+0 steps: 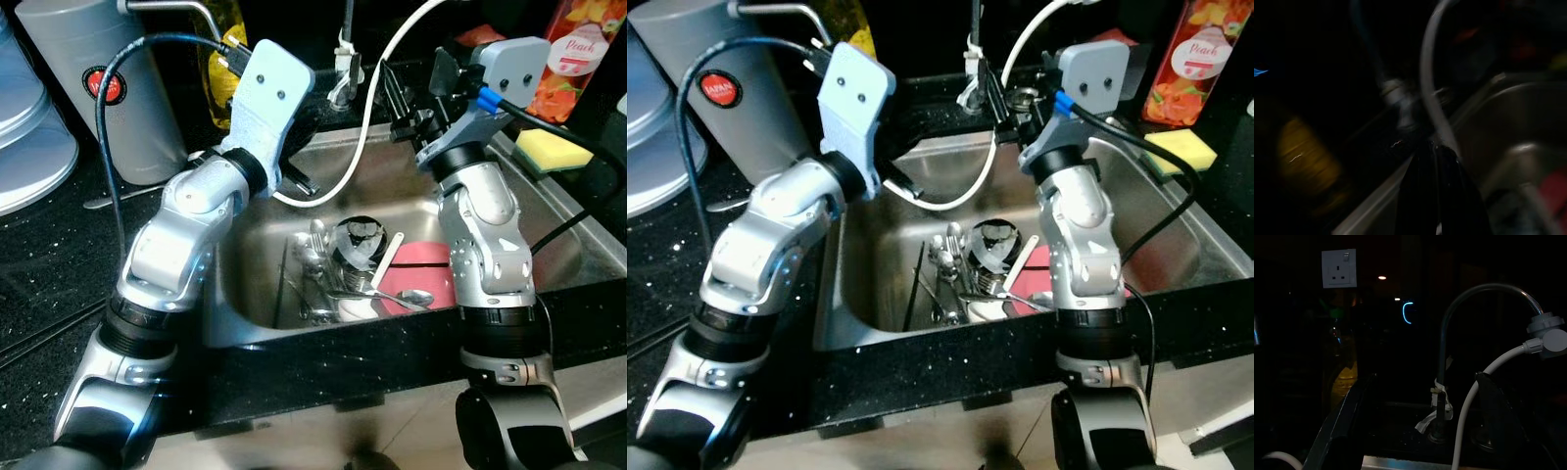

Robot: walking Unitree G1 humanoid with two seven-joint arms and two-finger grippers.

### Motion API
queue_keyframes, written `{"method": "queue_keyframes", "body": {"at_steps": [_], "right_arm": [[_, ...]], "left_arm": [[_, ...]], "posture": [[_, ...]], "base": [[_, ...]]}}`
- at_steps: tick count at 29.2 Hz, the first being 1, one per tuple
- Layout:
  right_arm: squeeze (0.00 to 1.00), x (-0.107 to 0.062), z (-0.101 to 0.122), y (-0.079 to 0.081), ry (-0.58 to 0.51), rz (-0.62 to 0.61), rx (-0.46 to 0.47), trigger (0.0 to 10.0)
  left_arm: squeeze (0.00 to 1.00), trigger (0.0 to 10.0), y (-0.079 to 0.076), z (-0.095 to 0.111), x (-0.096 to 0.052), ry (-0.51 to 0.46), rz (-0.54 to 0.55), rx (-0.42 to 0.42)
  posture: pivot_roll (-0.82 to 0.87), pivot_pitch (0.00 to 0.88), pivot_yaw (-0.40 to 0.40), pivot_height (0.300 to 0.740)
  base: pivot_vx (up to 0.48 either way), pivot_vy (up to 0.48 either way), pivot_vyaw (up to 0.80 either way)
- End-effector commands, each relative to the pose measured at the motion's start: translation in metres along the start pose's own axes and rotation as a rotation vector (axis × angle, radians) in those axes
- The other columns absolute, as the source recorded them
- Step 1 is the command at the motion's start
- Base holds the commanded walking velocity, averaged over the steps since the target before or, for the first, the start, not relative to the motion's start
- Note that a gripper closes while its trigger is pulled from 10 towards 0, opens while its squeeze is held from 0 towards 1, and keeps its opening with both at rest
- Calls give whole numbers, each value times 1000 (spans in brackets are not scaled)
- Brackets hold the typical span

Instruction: Kitchen organization

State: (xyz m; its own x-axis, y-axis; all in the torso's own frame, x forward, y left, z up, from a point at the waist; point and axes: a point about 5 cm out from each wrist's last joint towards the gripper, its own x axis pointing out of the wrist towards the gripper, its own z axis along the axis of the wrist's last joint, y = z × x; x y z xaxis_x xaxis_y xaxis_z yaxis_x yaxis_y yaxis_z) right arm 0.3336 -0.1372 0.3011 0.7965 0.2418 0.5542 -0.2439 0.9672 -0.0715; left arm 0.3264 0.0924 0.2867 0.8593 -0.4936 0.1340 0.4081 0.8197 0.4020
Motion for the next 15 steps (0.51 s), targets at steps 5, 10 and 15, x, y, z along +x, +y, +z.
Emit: {"method": "queue_keyframes", "body": {"at_steps": [5,10,15], "right_arm": [[0,1,1,3,-5,11,6,10000],[0,0,-2,11,0,28,29,10000],[0,0,-4,15,5,37,42,10000]], "left_arm": [[0,10000,30,1,-22,-82,159,-17],[0,10000,17,28,-49,-371,24,-349],[0,10000,20,33,-57,-447,25,-463]], "posture": [[-67,48,60,740],[-60,43,58,740],[-56,38,57,740]], "base": [[0,0,0],[0,0,0],[0,0,0]]}}
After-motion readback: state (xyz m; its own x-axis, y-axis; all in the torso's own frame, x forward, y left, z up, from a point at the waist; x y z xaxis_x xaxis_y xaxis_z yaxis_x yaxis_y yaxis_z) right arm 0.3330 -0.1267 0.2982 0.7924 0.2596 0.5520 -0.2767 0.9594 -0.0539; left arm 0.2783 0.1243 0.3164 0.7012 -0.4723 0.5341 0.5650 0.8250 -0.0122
